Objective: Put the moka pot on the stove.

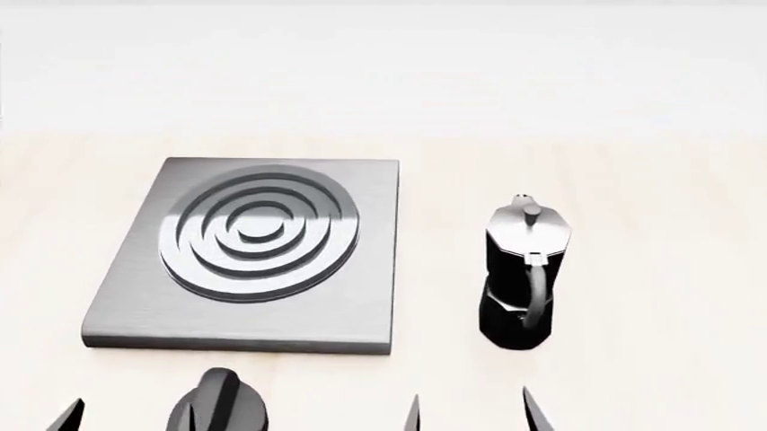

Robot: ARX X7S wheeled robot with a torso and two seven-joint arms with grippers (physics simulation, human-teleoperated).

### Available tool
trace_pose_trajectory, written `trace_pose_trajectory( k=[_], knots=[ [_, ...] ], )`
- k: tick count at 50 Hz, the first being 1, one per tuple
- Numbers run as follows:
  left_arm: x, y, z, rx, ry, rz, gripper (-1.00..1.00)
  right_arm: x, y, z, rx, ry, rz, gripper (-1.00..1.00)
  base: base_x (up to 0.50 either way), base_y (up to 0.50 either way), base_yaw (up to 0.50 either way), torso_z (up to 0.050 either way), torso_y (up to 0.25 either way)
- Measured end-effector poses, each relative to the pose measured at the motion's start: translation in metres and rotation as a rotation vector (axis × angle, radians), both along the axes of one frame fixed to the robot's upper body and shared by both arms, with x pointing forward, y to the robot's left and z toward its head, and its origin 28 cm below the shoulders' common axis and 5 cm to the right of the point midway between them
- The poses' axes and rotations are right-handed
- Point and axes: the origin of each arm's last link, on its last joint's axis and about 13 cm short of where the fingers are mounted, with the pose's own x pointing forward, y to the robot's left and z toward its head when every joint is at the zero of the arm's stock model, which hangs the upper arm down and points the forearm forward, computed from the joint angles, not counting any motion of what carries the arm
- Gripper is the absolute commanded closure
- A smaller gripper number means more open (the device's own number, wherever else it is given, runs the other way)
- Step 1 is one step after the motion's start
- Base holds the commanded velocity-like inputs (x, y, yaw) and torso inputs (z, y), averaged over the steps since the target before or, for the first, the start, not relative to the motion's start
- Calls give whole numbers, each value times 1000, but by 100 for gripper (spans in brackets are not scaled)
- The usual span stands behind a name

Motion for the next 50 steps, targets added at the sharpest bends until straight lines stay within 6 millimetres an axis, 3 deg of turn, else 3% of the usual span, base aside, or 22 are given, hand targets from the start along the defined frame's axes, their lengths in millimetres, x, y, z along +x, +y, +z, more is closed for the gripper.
trace_pose_trajectory(
  k=[50],
  knots=[
    [0,1,1,-3,-2,2,-100,-1,4,1,-7,-6,11,-100,0,97,0,0,0]
  ],
)
